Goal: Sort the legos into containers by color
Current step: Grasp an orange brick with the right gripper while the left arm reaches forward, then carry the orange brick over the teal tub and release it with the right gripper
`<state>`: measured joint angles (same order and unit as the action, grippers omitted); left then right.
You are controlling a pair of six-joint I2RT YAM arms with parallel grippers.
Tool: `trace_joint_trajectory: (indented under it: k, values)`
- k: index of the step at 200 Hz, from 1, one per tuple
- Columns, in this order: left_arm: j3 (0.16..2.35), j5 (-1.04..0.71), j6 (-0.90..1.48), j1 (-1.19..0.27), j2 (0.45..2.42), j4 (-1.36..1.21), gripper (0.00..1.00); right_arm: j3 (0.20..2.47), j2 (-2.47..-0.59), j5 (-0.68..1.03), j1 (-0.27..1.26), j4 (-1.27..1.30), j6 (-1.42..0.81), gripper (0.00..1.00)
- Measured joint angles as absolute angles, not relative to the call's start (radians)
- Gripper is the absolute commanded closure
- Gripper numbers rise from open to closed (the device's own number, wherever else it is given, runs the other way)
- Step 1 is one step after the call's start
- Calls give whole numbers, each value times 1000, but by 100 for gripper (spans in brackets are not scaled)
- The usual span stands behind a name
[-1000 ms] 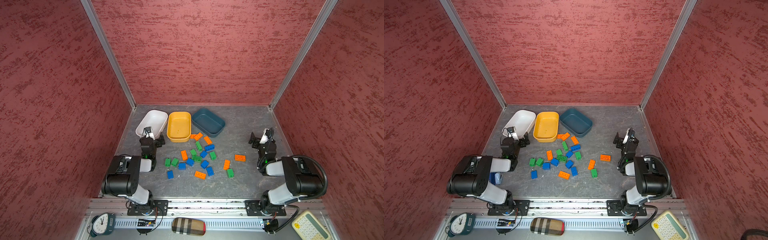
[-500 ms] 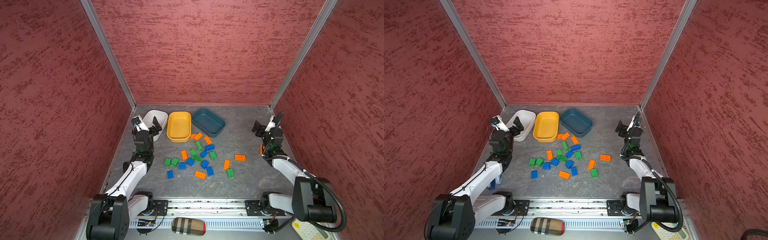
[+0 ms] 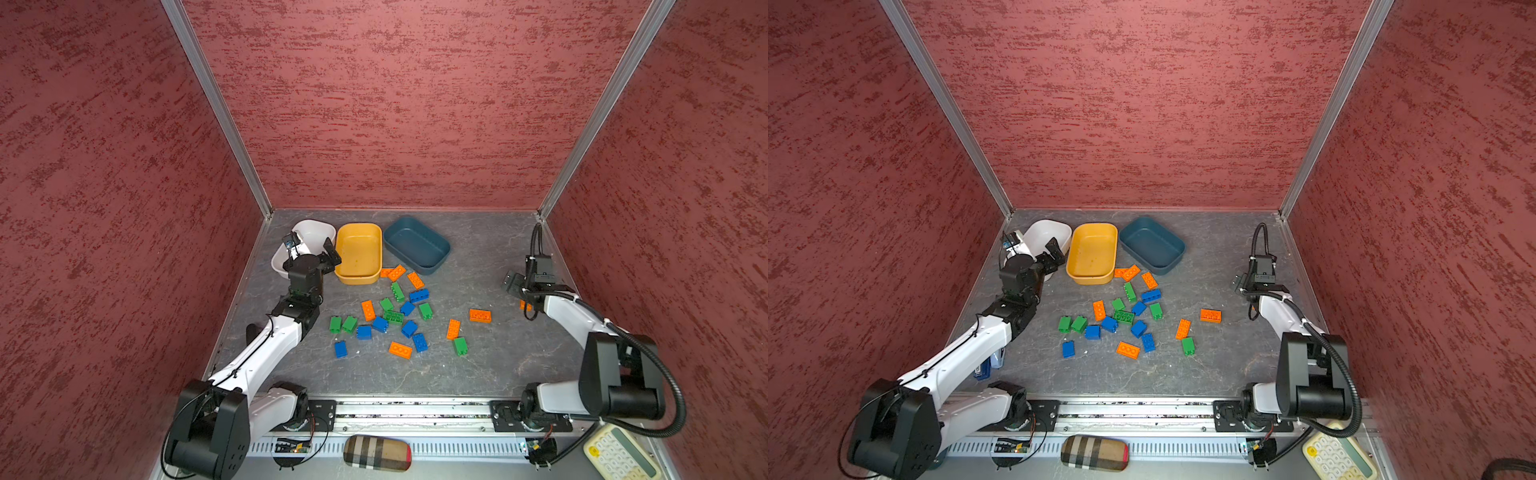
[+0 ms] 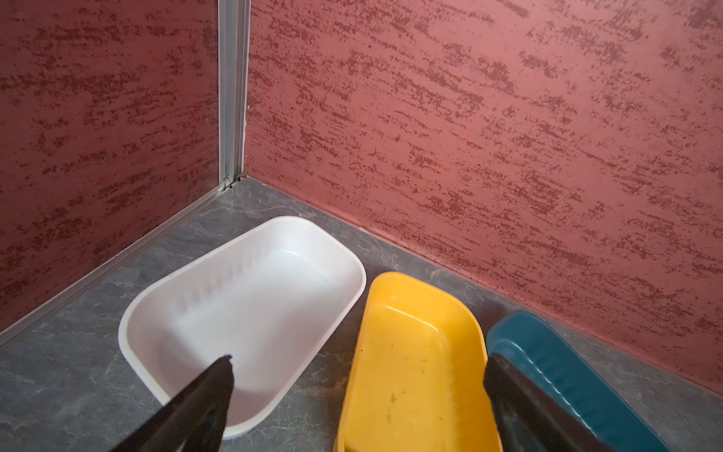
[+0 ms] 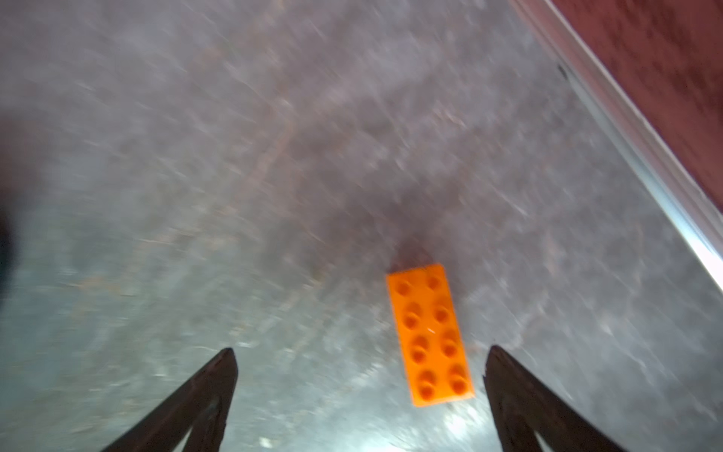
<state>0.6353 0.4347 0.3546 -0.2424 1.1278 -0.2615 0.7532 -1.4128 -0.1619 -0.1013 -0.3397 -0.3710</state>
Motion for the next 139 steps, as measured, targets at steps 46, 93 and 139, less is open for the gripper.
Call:
trace_joint_trajectory:
  k: [46, 93, 139]
  values:
    - [708, 513, 430, -241, 1162, -161, 1, 788, -1558, -167, -159, -434, -324, 19]
    - [701, 547, 483, -231, 1155, -122, 1, 890, -1659, -126, -158, -455, -262, 46]
    - [701, 460, 475, -231, 1159, -103, 1, 887, -1647, -109, -144, -469, -236, 66]
